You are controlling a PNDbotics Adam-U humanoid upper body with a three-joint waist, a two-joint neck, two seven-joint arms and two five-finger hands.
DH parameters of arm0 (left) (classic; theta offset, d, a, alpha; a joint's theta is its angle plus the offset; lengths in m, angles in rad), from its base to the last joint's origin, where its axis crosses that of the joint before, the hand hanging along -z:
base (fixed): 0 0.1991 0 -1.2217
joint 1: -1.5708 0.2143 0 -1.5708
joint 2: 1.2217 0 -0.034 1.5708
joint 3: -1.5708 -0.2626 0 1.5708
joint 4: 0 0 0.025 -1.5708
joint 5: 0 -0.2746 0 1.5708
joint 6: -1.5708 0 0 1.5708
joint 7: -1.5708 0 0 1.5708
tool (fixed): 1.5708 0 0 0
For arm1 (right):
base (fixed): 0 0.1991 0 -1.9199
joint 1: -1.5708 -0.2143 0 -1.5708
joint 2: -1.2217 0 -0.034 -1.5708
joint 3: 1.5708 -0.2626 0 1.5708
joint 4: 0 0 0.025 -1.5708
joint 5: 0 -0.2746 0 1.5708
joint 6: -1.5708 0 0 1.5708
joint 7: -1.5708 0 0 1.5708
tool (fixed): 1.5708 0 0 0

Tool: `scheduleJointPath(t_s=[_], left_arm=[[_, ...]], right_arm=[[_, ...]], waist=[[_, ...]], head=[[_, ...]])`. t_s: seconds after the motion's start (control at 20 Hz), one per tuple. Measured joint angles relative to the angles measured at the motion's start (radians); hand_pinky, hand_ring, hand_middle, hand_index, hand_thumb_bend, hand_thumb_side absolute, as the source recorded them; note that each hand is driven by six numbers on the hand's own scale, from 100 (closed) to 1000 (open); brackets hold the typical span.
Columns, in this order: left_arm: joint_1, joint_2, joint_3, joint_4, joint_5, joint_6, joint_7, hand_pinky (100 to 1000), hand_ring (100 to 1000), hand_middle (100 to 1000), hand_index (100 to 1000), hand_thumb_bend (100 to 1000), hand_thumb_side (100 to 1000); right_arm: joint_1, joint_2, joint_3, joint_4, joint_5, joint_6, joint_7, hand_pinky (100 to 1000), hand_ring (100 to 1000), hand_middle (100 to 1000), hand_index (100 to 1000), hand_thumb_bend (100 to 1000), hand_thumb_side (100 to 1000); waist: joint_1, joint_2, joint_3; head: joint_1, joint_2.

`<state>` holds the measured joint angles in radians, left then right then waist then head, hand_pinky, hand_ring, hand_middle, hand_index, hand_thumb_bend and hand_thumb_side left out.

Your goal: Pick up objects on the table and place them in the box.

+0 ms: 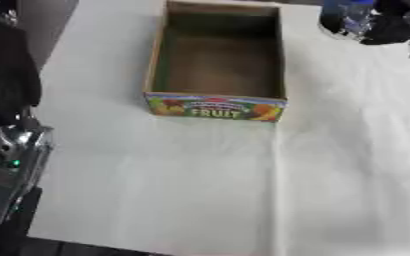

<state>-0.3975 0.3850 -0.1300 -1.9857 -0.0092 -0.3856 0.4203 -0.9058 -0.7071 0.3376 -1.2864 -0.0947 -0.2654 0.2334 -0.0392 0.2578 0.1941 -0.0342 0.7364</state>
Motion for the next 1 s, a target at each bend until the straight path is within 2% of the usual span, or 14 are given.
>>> scheduleJointPath(t_s=[0.25,0.35,0.5,0.65,0.75,0.8,0.85,1.0], left_arm=[[-0.001,0.000,-0.001,0.000,0.001,0.000,-0.001,903,743,935,876,411,823],[-0.002,0.000,-0.003,0.000,0.003,-0.001,-0.001,902,743,935,875,411,823],[-0.008,0.000,-0.005,0.000,0.004,-0.003,-0.003,902,743,935,875,412,822],[-0.018,0.000,-0.006,0.000,0.004,-0.004,-0.004,902,743,935,875,412,823],[-0.023,-0.001,-0.006,0.000,0.004,-0.005,-0.004,902,743,935,875,413,822],[-0.027,-0.001,-0.006,0.000,0.004,-0.005,-0.004,902,743,935,875,413,822],[-0.031,-0.001,-0.006,0.000,0.005,-0.005,-0.005,902,743,935,875,414,822],[-0.047,-0.001,-0.006,0.000,0.005,-0.006,-0.006,903,744,935,875,415,821]], right_arm=[[-0.008,0.000,0.004,-0.002,-0.006,0.001,0.015,100,100,148,423,123,474],[-0.008,0.000,0.004,-0.002,-0.007,0.001,0.015,100,100,148,423,124,474],[-0.014,0.000,0.004,-0.001,-0.008,0.001,0.015,100,100,150,424,124,475],[-0.017,0.000,0.004,-0.001,-0.009,0.001,0.014,100,100,152,425,131,474],[-0.017,0.000,0.005,-0.001,-0.009,0.000,0.013,100,100,152,425,137,504],[-0.017,0.000,0.005,-0.001,-0.009,-0.002,0.011,100,100,151,425,165,485],[-0.017,0.000,0.005,-0.001,-0.007,-0.005,0.008,100,100,151,425,138,542],[-0.017,0.000,0.005,-0.001,0.019,-0.020,-0.007,100,100,153,426,139,561]], waist=[[-0.001,0.000,0.006],[-0.001,0.000,0.010],[-0.005,0.003,0.018],[-0.007,0.014,0.031],[-0.013,0.019,0.041],[-0.017,0.021,0.047],[-0.019,0.024,0.053],[-0.028,0.030,0.071]], head=[[0.000,-0.001],[-0.001,-0.014],[-0.001,-0.066],[0.000,-0.154],[0.001,-0.199],[0.002,-0.218],[0.004,-0.232],[0.008,-0.257]])
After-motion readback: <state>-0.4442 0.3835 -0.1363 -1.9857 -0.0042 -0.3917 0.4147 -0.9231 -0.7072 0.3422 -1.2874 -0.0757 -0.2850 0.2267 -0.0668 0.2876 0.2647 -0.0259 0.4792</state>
